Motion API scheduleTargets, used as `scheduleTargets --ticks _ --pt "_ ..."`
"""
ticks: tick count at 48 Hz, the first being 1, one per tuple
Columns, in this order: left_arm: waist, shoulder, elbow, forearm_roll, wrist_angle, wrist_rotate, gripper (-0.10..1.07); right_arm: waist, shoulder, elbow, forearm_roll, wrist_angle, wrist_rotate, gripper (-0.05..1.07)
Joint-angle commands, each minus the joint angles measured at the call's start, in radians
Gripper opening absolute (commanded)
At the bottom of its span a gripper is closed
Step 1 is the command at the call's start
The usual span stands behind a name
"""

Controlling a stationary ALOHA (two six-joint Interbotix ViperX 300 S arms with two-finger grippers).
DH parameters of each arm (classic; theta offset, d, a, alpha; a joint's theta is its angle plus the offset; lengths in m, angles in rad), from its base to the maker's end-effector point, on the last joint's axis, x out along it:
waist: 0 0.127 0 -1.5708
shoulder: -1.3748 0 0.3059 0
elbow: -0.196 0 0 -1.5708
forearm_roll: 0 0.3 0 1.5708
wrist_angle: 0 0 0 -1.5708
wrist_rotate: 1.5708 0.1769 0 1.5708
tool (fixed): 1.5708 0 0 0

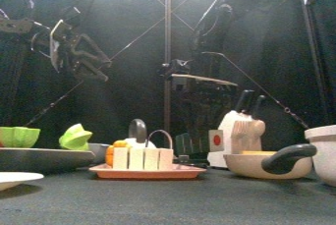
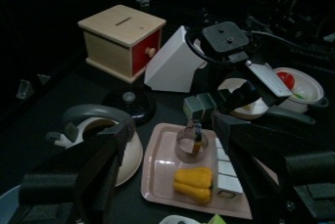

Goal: Grab green sushi roll and place on plate

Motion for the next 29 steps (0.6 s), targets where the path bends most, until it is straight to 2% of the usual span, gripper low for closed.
scheduleTargets --ticks 1,11,19,29 --pt "0.002 -0.003 -0.011 0.0 -0.005 0.002 1.0 0.0 -0.058 -0.012 -0.008 -0.003 -0.002 0.68" --pt "0.002 -0.003 -0.011 0.0 -0.005 0.002 1.0 0.023 -0.104 -0.012 -0.04 -0.009 -0.015 0.68" --pt "0.006 -0.012 -0.009 0.0 0.002 0.0 1.0 0.064 -0.13 0.008 -0.118 -0.054 -0.015 0.68" --pt "0.035 -0.063 0.008 -0.017 -0.005 -0.003 1.0 0.1 -0.149 0.071 -0.232 -0.222 -0.017 0.68"
